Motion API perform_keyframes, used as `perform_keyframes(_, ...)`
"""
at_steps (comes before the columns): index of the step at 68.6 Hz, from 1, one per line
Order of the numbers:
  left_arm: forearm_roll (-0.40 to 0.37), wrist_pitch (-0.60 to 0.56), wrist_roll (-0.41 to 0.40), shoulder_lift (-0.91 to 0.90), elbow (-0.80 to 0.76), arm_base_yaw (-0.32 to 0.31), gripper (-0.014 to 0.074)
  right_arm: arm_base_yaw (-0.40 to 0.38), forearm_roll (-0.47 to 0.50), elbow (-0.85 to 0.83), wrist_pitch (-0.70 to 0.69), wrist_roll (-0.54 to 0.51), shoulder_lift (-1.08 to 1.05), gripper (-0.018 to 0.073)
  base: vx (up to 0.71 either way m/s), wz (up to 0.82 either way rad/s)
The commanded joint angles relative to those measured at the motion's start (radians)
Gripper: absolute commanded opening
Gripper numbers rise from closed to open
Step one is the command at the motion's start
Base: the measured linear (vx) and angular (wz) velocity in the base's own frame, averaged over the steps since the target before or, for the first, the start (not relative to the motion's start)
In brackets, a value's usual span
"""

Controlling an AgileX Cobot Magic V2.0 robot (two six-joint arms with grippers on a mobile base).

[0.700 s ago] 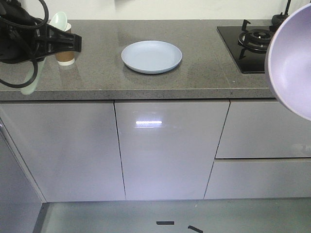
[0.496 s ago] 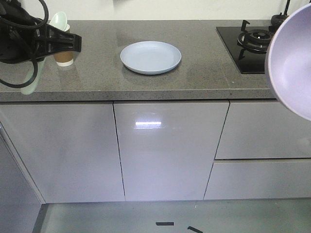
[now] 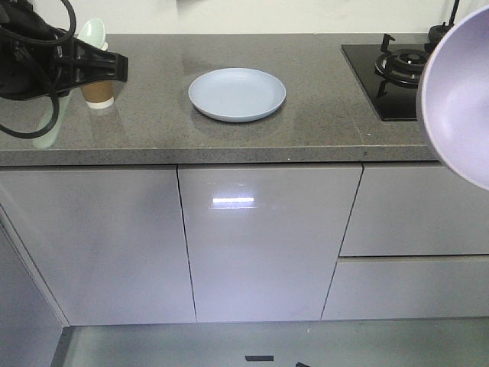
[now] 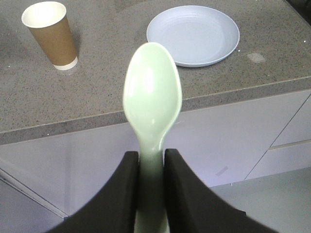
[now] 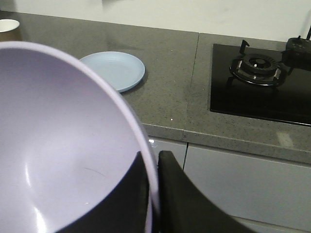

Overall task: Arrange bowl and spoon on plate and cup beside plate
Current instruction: 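Turn and drive the base toward the counter with the blue plate, then creep the base forward until the blue plate is centered ahead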

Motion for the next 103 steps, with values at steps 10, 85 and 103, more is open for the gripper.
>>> perform_keyframes(10, 0.031, -0.047, -0.002, -0.029, -0.020, 0.001, -0.0006, -0.004, 0.024, -0.023, -0.065, -0.007, -0.002, -0.0004, 0.07, -0.03)
perform_keyframes(85, 0.031, -0.047, -0.002, -0.029, -0.020, 0.001, -0.0006, -0.004, 0.024, -0.023, -0.065, -0.007, -0.002, -0.0004, 0.09, 0.01)
perform_keyframes(103, 0.031, -0.047, -0.002, -0.029, -0.020, 0.001, -0.0006, -0.004, 0.024, -0.023, -0.065, -0.007, -0.002, -0.0004, 0.04, 0.03)
